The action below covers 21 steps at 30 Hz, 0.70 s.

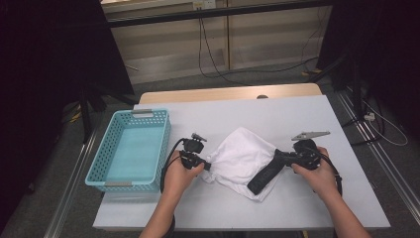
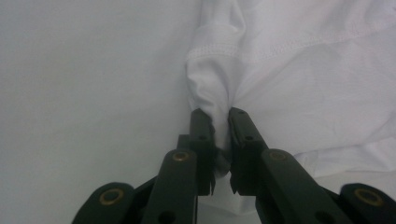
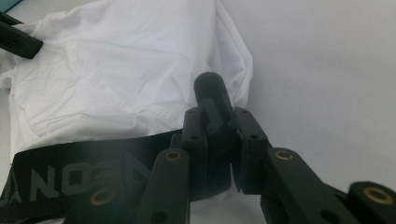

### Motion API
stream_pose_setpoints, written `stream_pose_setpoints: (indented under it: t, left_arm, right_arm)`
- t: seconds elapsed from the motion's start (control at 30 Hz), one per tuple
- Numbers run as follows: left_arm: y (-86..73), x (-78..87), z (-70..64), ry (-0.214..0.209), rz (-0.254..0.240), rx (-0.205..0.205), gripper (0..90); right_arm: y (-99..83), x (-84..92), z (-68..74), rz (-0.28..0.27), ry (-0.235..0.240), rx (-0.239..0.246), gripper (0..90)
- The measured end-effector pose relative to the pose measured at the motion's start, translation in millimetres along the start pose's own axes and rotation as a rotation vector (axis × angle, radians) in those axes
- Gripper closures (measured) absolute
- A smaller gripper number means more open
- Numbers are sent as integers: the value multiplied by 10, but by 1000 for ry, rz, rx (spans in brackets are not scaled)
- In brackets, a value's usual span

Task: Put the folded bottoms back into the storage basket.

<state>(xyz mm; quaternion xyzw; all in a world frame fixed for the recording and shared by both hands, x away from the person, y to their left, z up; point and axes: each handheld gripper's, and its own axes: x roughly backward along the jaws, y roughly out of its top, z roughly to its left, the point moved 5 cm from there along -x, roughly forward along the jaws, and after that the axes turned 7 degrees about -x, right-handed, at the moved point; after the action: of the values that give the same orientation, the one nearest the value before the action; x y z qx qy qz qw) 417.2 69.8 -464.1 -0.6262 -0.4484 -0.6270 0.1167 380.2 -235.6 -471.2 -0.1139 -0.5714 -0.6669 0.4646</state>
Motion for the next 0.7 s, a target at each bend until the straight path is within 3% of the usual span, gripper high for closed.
stream_pose_setpoints:
  t: [0.3, 0.5, 0.7]
  left_arm:
    - [84, 165, 34, -9, 70, -12, 823]
    - [142, 239, 64, -13, 90, -9, 825]
    - [194, 251, 42, -7, 124, -36, 825]
  right_arm:
    - [21, 33, 38, -24, 19, -17, 776]
    - [20, 55, 64, -50, 41, -25, 776]
    - [6, 123, 67, -69, 28, -35, 777]
